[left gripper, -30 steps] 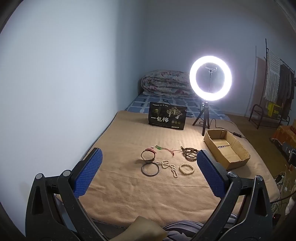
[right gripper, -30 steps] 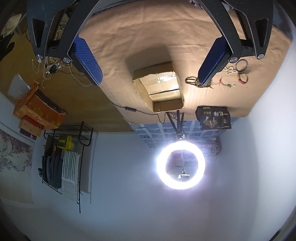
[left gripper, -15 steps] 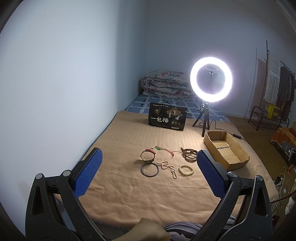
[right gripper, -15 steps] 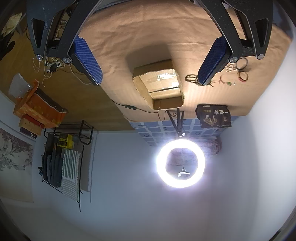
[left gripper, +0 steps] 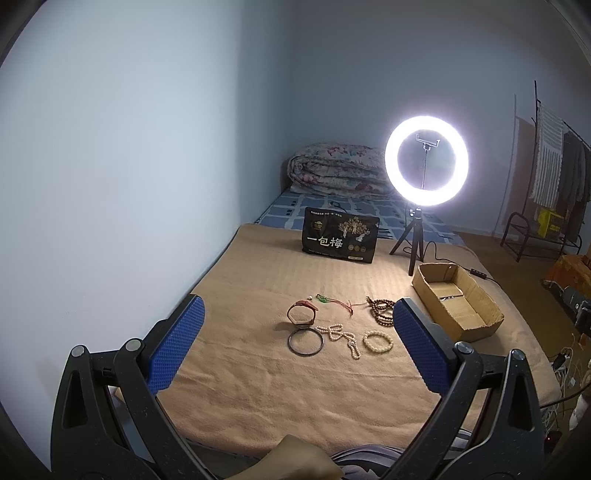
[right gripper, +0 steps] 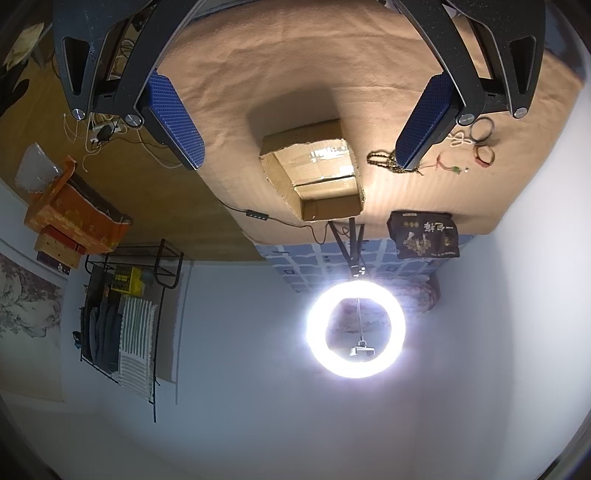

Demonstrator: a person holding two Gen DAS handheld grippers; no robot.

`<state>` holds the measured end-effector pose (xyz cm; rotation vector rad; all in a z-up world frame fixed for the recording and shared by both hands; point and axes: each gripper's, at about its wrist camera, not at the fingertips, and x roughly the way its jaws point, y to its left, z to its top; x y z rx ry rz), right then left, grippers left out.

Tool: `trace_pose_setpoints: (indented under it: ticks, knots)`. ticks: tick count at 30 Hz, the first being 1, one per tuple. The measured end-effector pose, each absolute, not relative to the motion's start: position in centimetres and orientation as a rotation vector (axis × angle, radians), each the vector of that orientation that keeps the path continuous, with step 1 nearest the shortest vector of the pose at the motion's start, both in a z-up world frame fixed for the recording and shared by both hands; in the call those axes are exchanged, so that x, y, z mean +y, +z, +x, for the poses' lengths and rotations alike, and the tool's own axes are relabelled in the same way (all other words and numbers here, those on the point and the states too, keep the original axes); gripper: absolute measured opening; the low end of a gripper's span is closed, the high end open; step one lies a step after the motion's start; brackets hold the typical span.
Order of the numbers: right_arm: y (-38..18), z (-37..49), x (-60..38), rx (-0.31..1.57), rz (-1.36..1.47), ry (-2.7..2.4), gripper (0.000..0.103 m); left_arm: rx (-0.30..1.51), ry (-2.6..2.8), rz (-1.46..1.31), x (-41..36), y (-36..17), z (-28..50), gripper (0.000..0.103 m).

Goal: Organize jewelry

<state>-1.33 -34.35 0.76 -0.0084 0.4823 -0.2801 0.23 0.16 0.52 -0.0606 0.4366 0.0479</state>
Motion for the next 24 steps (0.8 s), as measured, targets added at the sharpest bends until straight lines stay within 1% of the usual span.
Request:
trace_pose_setpoints:
  ticks: [24]
  knots:
    - [0.49, -1.02, -34.34, 0.496, -0.014, -0.280, 0.103, 0.433, 0.050, -0.059, 0.54, 0.93, 0.52, 0.103]
